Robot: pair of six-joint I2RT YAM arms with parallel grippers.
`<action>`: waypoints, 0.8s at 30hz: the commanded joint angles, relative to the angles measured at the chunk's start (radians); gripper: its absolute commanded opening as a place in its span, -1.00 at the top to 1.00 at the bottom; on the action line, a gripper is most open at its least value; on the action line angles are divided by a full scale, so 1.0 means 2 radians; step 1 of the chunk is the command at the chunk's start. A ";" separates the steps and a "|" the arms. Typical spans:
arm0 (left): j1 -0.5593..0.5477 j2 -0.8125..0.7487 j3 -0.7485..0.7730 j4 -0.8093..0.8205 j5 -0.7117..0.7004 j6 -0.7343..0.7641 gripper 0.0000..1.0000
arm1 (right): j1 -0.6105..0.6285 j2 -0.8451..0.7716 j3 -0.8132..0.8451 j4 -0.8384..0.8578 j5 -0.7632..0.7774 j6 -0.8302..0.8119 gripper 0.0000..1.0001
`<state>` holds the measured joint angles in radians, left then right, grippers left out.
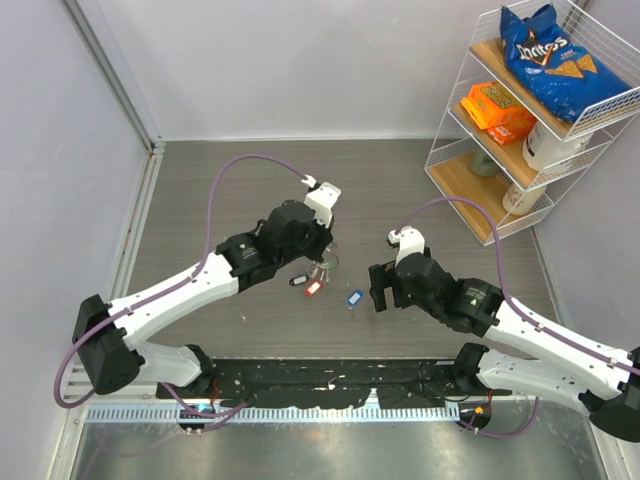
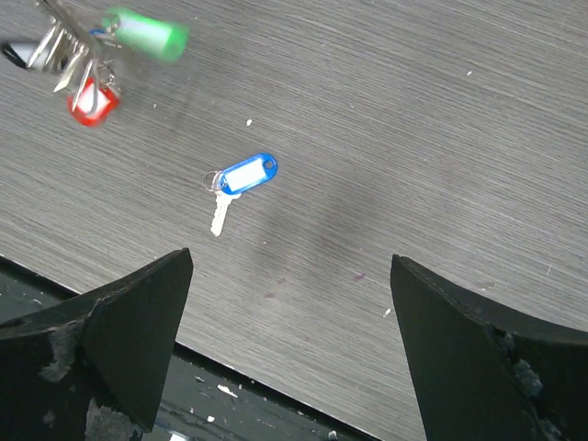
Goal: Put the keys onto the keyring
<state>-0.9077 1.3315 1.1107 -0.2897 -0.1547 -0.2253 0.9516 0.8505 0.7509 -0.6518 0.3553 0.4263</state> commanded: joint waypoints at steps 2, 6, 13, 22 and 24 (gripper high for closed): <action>0.001 -0.034 0.015 -0.034 -0.046 0.023 1.00 | 0.000 -0.011 -0.002 0.008 -0.006 0.012 -0.91; 0.001 -0.054 0.009 -0.054 -0.066 0.034 1.00 | 0.000 -0.013 -0.005 0.010 -0.008 0.014 -0.90; 0.000 -0.058 -0.052 -0.036 -0.060 0.011 1.00 | 0.000 -0.007 -0.008 0.016 -0.015 0.017 -0.91; -0.026 -0.028 -0.100 0.001 -0.029 -0.032 1.00 | 0.000 -0.006 -0.011 0.017 -0.017 0.018 -0.91; -0.035 -0.019 -0.094 0.008 -0.022 -0.035 1.00 | 0.000 -0.006 -0.012 0.018 -0.017 0.018 -0.91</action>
<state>-0.9466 1.2766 0.8963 -0.3790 -0.2348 -0.2584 0.9516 0.8421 0.7380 -0.6510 0.3241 0.4484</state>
